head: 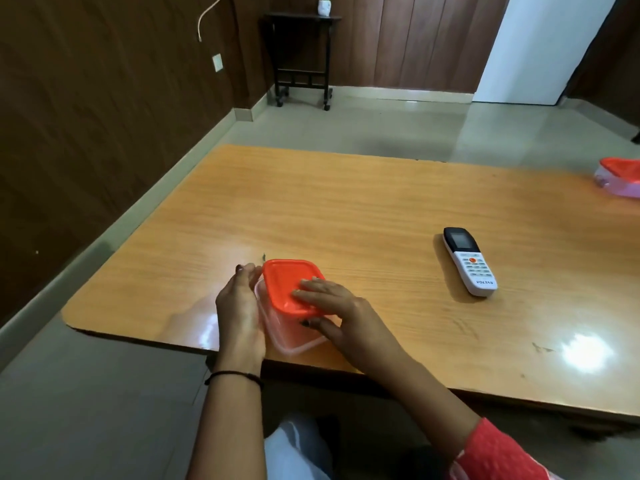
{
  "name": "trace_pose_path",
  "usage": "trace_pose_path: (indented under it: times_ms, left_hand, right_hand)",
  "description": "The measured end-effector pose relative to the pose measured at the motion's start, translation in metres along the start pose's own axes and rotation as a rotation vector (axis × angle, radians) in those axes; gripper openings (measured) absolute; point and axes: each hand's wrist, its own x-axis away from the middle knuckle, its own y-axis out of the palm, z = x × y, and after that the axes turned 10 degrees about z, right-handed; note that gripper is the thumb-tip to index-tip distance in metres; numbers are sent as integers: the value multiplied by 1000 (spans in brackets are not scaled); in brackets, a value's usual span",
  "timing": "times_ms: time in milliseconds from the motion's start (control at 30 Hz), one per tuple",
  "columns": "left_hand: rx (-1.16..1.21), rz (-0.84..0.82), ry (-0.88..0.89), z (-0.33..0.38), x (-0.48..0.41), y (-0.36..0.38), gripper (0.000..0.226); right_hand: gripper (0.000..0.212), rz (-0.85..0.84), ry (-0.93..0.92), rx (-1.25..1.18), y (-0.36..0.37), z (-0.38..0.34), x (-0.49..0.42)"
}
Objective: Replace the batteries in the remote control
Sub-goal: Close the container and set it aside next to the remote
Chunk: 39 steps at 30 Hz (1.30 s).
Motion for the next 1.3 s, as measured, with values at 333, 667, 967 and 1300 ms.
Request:
trace_pose_path:
  times_ms: [333, 667, 967, 1300]
  left_hand:
    - [-12, -9, 18, -1, 1, 2, 10]
    - [-216, -143, 37, -11, 5, 4, 27]
    - [-180, -129, 77, -14, 5, 8, 24]
    - [-91, -227, -35, -15, 8, 12, 31]
  right_hand:
    - [50, -157, -119, -52, -9, 11, 27]
    - [53, -120, -130, 30, -6, 27, 35]
    - [46, -85, 227, -203, -25, 11, 37]
    - [49, 56, 394, -558, -26, 22, 32]
